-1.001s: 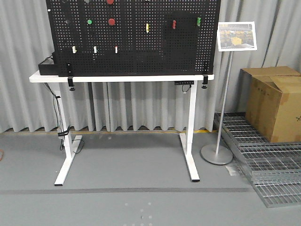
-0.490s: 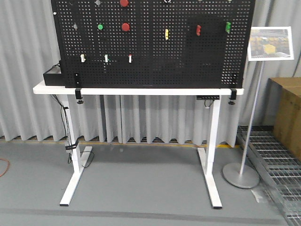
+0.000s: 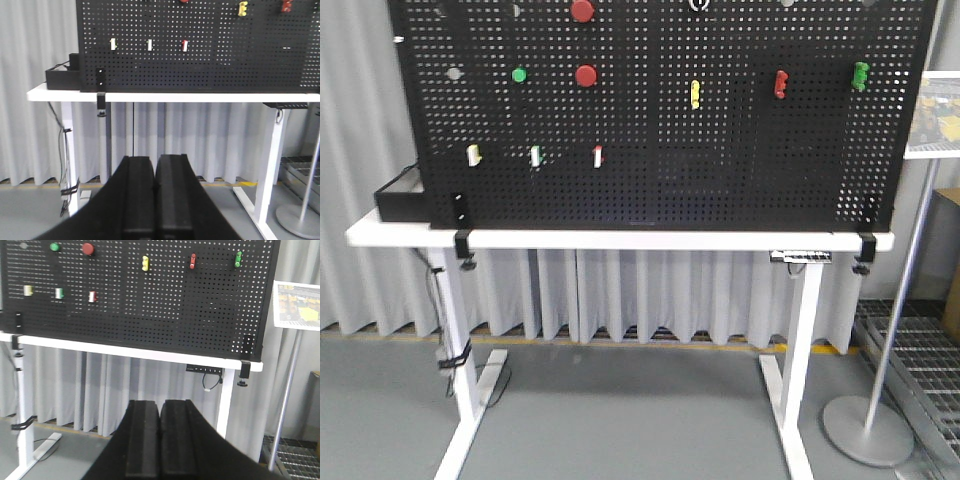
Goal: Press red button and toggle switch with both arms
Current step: 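Drive the base forward toward the black pegboard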
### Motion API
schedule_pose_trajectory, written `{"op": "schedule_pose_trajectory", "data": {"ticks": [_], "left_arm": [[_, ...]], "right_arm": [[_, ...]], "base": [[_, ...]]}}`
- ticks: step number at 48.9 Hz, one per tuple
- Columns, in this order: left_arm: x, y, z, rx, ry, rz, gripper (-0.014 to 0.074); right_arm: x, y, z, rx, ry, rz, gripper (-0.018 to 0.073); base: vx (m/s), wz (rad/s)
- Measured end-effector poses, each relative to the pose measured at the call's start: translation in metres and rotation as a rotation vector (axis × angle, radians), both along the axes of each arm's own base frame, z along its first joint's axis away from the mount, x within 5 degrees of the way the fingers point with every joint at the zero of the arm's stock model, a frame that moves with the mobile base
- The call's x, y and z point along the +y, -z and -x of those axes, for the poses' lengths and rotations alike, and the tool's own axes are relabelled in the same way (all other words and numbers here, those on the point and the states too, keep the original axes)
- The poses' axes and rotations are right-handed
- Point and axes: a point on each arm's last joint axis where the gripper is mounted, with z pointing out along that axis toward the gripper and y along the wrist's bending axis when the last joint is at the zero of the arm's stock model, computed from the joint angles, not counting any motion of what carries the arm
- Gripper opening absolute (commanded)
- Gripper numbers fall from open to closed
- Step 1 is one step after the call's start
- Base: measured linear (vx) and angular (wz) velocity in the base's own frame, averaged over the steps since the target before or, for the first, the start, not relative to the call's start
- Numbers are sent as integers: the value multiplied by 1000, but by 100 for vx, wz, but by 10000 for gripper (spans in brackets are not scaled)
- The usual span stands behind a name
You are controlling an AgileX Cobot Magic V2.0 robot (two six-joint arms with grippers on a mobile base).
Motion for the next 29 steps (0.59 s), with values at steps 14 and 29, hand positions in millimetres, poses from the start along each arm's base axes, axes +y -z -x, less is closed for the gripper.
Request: {"op": "schedule_pose_trajectory", "data": {"ticks": [14, 29], "left_arm": [[0, 0, 0, 0, 0, 0, 2], [0, 0, 0, 0, 0, 0, 2]], "right_arm": [[0, 0, 0, 0, 0, 0, -3], [0, 0, 0, 0, 0, 0, -3]], "base": [[51, -7], [48, -2]]}}
